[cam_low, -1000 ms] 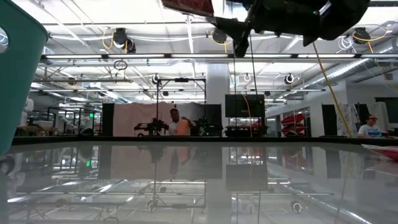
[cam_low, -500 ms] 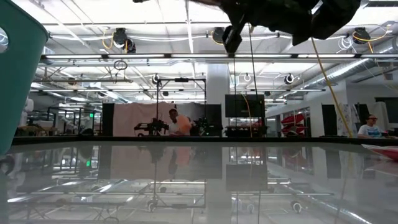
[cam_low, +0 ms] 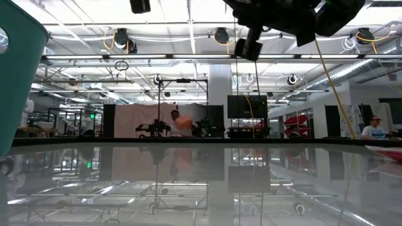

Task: Sort popcorn bags into baskets
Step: Put the red popcorn bag into the green bin

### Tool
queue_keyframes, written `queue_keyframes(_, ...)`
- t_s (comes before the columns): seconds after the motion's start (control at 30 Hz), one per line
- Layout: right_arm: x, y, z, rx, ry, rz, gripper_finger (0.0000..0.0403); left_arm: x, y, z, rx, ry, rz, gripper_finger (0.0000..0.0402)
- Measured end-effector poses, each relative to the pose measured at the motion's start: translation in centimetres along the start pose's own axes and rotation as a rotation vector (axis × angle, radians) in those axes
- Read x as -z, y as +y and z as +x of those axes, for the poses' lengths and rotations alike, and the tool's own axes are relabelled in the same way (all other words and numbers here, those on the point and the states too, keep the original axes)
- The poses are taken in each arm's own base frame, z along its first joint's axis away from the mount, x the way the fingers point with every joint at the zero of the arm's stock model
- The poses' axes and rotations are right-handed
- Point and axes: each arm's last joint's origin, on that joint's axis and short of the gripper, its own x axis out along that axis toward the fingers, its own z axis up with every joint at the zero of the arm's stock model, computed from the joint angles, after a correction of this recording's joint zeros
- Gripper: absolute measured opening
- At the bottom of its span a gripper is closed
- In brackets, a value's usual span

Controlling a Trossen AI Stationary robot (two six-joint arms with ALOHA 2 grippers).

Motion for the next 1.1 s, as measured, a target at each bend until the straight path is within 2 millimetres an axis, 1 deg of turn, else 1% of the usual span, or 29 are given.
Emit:
queue_keyframes(0.13, -0.1, 0.5, -1.1, -0.003, 0.099, 0.128, 0.0001, -0.4, 0.4, -1.0, -0.056, 0.008, -0.006, 0.0205)
queue_keyframes(0.27, 0.0, 0.9, -2.1, -0.034, 0.237, 0.228, 0.0001, -0.6, 0.8, -2.1, -0.121, 0.026, -0.013, 0.0219)
queue_keyframes(0.4, -0.2, 1.2, -2.8, -0.076, 0.320, 0.301, 0.0001, 0.4, 1.3, -2.2, -0.194, 0.104, -0.050, 0.0218)
queue_keyframes(0.47, -0.4, 1.2, -3.1, -0.091, 0.366, 0.357, 0.0000, 1.2, 1.5, -1.7, -0.205, 0.141, -0.056, 0.0215)
queue_keyframes(0.53, -0.7, 1.0, -3.5, -0.102, 0.400, 0.388, 0.0000, 2.2, 1.5, -1.1, -0.211, 0.142, -0.056, 0.0209)
queue_keyframes(0.67, -1.8, 0.3, -4.5, -0.087, 0.342, 0.368, 0.0000, 3.7, 0.7, 0.0, -0.202, 0.099, -0.062, 0.0196)
queue_keyframes(0.8, -2.6, -0.2, -5.3, -0.073, 0.294, 0.339, 0.0000, 5.6, 0.5, 0.8, -0.281, 0.083, -0.116, 0.0194)
queue_keyframes(0.9, -2.9, -0.4, -5.7, -0.069, 0.276, 0.316, 0.0000, 6.6, 0.6, 1.3, -0.338, 0.063, -0.143, 0.0209)
queue_keyframes(1.1, -3.3, -0.7, -6.1, -0.065, 0.256, 0.291, 0.0000, 7.6, 0.3, 2.1, -0.388, -0.061, -0.190, 0.0252)
